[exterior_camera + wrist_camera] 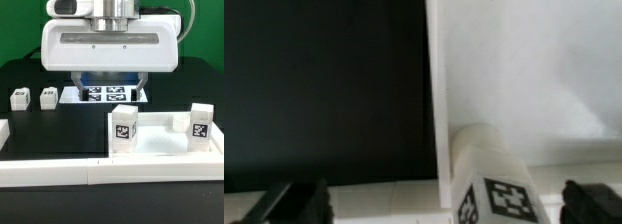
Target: Assemble square table
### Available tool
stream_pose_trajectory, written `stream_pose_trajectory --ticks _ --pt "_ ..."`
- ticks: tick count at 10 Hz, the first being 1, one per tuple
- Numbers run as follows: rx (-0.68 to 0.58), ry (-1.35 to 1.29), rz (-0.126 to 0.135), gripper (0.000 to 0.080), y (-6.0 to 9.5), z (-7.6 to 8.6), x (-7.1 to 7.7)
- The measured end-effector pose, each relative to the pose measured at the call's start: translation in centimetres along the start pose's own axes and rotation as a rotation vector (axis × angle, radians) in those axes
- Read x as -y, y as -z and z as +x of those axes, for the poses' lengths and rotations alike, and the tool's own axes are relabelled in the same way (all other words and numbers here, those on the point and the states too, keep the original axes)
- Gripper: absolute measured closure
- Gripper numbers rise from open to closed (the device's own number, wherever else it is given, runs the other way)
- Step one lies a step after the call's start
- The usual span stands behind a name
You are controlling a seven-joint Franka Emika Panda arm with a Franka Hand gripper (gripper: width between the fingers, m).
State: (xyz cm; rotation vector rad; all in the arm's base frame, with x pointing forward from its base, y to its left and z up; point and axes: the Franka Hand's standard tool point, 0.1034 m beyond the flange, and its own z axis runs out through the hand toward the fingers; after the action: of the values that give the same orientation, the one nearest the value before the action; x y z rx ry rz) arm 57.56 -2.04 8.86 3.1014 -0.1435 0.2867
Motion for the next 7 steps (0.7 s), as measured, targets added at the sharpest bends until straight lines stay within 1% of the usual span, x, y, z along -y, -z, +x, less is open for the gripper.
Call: stream_pose_trajectory --ticks 1,2,3,4,5,6,7 --pt "0.037 -0.001 0.01 0.015 -0.5 -0.6 -0.3" --pt "0.11 -0.024 0.037 0.015 -1.6 -1.2 -1.0" --pt "0.12 -0.013 0.041 0.015 -2.5 -1.0 -1.6" --pt "0.137 -0.011 0.041 0.015 -3.8 -1.6 -1.7" --pt "0.149 -0.013 0.033 0.015 -5.2 -2.3 -1.8" --pt "0.141 -0.008 0.022 0.015 -6.2 -2.4 -1.7" --pt "0.144 -0.008 0.017 0.015 -6.9 -2.5 -1.6"
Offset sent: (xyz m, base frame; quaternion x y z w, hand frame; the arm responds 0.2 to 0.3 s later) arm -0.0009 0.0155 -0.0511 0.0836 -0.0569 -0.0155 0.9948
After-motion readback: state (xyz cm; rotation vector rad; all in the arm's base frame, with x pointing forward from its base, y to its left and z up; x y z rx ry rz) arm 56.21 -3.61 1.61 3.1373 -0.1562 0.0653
